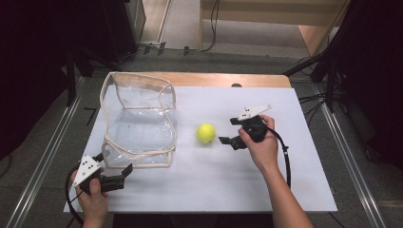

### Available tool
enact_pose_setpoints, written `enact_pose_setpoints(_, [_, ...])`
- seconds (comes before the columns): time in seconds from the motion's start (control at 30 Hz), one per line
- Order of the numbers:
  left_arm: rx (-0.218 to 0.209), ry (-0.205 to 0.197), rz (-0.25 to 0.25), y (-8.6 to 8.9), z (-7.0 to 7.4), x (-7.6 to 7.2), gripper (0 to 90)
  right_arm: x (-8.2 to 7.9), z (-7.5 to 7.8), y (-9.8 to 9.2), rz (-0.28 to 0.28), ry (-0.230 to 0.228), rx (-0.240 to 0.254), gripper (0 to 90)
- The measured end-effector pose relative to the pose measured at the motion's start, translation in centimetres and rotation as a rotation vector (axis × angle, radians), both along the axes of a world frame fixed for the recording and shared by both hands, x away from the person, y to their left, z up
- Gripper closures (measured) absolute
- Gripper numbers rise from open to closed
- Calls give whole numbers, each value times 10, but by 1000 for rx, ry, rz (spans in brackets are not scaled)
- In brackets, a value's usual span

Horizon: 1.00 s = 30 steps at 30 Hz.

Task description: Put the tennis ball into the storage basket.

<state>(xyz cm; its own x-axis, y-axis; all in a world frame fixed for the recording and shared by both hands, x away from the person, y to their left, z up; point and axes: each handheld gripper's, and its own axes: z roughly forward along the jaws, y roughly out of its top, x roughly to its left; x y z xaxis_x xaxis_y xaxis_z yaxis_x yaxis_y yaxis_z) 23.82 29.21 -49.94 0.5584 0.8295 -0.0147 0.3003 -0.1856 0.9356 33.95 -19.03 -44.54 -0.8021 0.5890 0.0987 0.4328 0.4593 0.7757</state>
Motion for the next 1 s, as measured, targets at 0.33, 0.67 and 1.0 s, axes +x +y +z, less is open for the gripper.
enact_pose_setpoints(0.33, [-3, -1, 2, 0, 0, 0, 0, 9, 1, 16, 22, 7, -39, 107])
enact_pose_setpoints(0.67, [-3, -1, 0, 0, 0, 0, 0, 17, 1, 29, 37, 17, -71, 107])
enact_pose_setpoints(1.0, [-3, 0, -1, 0, 0, 0, 0, 22, -2, 38, 53, 26, -89, 107])
